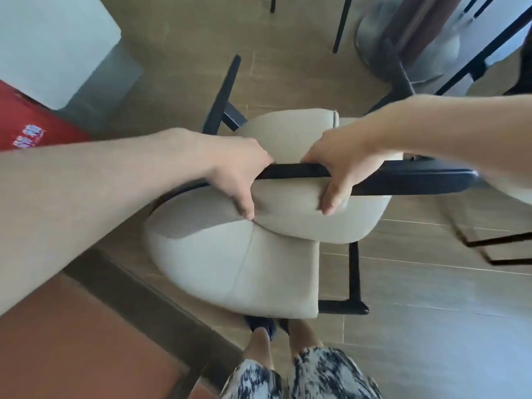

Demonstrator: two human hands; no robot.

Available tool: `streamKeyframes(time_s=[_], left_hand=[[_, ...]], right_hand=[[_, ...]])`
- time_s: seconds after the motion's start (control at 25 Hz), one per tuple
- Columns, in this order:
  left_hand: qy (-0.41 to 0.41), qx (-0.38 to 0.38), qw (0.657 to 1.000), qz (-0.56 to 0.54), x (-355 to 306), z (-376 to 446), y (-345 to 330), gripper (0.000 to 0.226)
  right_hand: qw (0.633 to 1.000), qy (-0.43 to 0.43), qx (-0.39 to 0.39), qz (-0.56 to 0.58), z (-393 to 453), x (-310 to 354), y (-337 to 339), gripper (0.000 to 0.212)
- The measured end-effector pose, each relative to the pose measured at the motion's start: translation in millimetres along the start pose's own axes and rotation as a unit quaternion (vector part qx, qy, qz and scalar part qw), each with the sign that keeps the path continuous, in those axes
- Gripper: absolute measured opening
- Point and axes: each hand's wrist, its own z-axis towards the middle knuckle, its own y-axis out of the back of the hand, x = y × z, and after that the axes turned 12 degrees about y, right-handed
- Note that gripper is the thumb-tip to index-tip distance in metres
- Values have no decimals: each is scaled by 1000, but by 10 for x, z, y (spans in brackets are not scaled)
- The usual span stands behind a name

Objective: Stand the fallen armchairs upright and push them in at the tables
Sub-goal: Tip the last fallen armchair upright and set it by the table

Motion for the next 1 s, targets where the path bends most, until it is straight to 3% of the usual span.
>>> streamKeyframes(time_s=[0.16, 0.28, 0.44, 0.64, 0.84, 1.0], left_hand=[[5, 4, 1000, -24, 94, 28, 700, 80], [1, -55, 996, -67, 88, 274, 1030, 82], [-63, -126, 967, -211, -244, 789, 1386, 76], [-93, -121, 961, -231, -340, 1137, 1768, 76], [-77, -281, 935, -201, -258, 1347, 1876, 71], [36, -396, 916, -52, -232, 1611, 1896, 101]], right_hand=[[1000, -17, 5, 13, -214, -315, 614, 47], [998, -48, -35, 1, -380, -757, 840, 38], [988, -114, -93, -44, -815, -1498, 835, 51], [969, -127, -214, -5, -1043, -1993, 839, 64], [904, -156, -398, -11, -878, -2223, 820, 58], [842, -179, -503, 75, -618, -2362, 769, 61]])
